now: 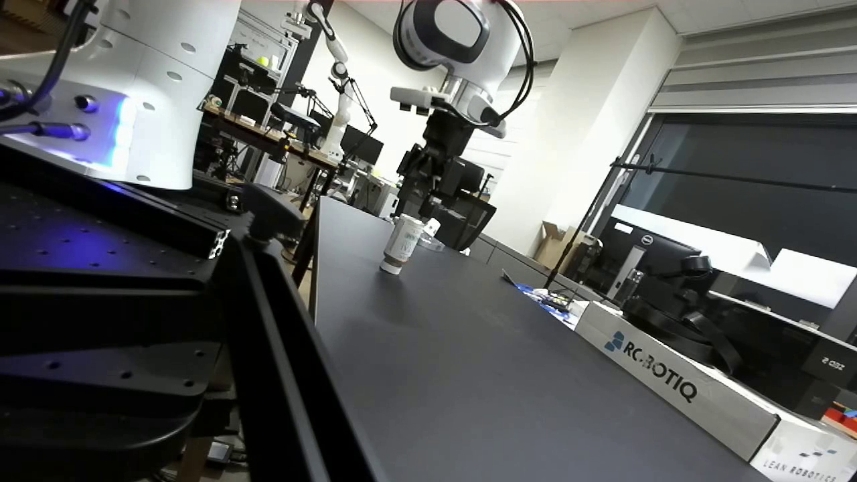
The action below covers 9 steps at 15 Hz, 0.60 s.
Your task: Move the bottle to the right
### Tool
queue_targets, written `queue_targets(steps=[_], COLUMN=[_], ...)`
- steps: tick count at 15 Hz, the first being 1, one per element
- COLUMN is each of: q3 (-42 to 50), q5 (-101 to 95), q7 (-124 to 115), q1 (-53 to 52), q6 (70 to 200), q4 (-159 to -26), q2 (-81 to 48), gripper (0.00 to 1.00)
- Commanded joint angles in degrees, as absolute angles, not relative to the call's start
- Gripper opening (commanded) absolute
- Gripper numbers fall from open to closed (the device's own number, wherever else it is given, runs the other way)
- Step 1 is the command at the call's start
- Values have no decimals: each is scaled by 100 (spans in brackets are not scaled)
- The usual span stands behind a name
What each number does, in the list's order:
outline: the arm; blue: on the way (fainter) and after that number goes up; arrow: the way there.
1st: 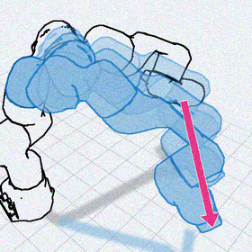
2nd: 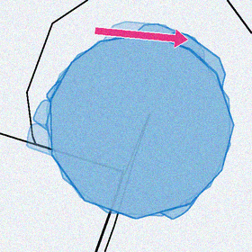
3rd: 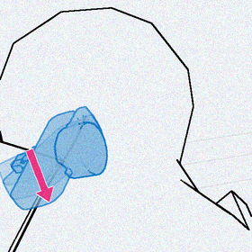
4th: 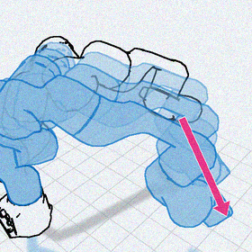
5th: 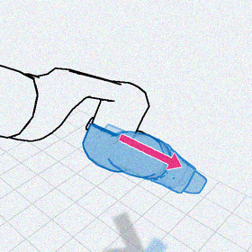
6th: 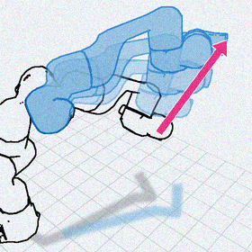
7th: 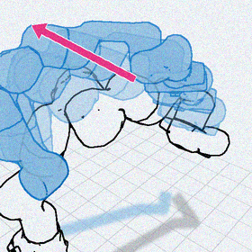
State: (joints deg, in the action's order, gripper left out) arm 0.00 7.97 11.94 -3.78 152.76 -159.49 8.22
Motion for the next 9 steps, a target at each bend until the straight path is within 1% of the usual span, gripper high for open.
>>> queue_targets(steps=[1,4,5,6,9], q3=[-214,-351,-366,-379,-371], q5=[703,477,393,285,-6], q7=[955,822,846,812,776], q1=[-520,-523,-517,-503,-491], q6=[15737,16151,16303,16465,16856], q4=[-15947,-15946,-15945,-15945,-15944], q2=[443,149,61,-23,-249], gripper=[100,100,84,74,53])
